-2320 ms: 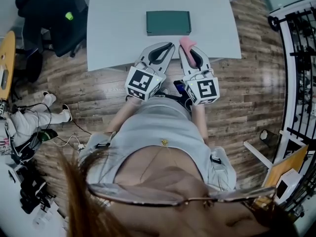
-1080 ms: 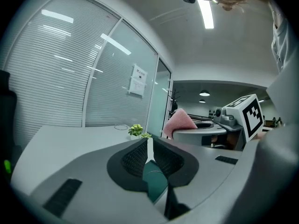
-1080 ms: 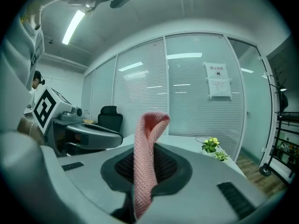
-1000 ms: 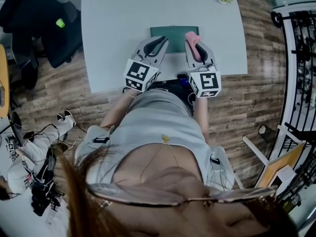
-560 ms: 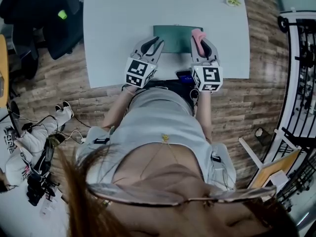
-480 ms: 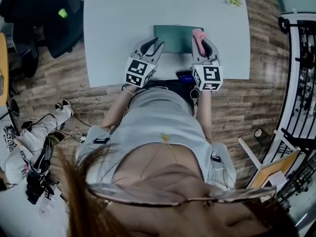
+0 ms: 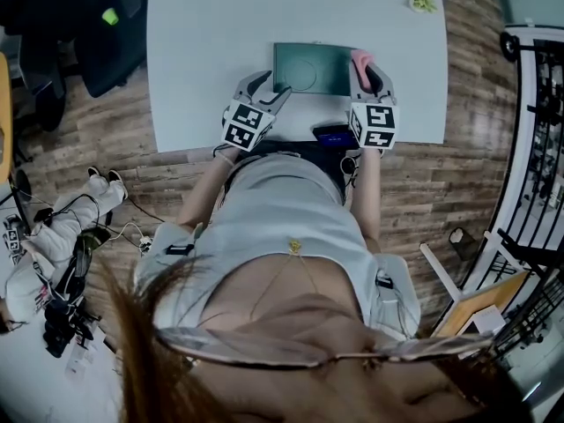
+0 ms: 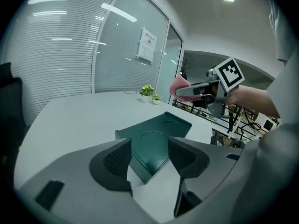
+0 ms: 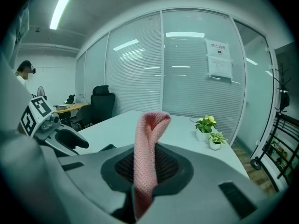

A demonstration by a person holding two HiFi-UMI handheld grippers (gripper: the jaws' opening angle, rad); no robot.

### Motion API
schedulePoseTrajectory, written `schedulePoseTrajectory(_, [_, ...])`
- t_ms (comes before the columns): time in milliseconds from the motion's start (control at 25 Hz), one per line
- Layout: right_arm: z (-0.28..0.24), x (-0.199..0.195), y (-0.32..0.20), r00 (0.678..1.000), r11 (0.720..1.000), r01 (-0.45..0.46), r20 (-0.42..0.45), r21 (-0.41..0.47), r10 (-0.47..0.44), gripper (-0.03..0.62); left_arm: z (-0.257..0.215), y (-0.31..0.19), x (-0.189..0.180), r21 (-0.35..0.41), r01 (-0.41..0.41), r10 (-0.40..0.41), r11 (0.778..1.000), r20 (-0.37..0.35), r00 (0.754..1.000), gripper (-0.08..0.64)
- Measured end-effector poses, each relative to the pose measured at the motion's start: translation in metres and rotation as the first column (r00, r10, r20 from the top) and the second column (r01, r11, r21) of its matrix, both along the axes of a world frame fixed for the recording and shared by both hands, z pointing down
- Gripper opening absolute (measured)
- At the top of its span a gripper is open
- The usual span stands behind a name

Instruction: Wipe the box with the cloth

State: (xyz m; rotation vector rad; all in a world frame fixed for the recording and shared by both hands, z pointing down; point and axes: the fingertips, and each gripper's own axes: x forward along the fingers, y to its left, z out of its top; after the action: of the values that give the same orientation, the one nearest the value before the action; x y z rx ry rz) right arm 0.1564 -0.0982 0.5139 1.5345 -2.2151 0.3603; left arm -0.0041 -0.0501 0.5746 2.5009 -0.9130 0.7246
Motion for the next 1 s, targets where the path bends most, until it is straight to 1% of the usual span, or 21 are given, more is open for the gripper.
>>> schedulePoseTrajectory(160, [0.023,0.012,-0.007,0.999,0.997,-0.033,-0.032,-0.074,0.031,0.046,0.022,0.008,-0.002,-0.033,-0.034,0.036,0.999,0.067,0.997,0.276])
schedulePoseTrajectory(280, [0.033,0.017,-0.012,0.999,0.993,-0.042,-0.031,-0.108,0.039,0.046,0.037,0.013,-0.001,-0.059,-0.062,0.068,0.996,0.108,0.992,0.295])
schedulePoseTrajectory(400, [0.046,0.023,-0.017,0.998,0.987,-0.070,-0.016,-0.144,0.068,0.046,0.050,0.017,-0.001,-0.059,-0.096,0.105,0.994,0.175,0.979,0.304])
schedulePoseTrajectory(520, [0.061,0.030,-0.020,0.995,0.976,-0.095,-0.032,-0.194,0.091,0.046,0.058,0.016,0.001,-0.045,-0.113,0.121,0.993,0.220,0.968,0.311])
schedulePoseTrajectory(760, [0.088,0.028,-0.029,0.992,0.959,-0.094,-0.106,-0.266,0.068,0.049,0.070,0.016,0.005,-0.056,-0.136,0.146,0.989,0.252,0.957,0.311])
schedulePoseTrajectory(1000, [0.106,0.031,-0.036,0.983,0.941,-0.105,-0.179,-0.321,0.049,0.049,0.072,0.013,0.006,-0.054,-0.122,0.132,0.991,0.259,0.957,0.310])
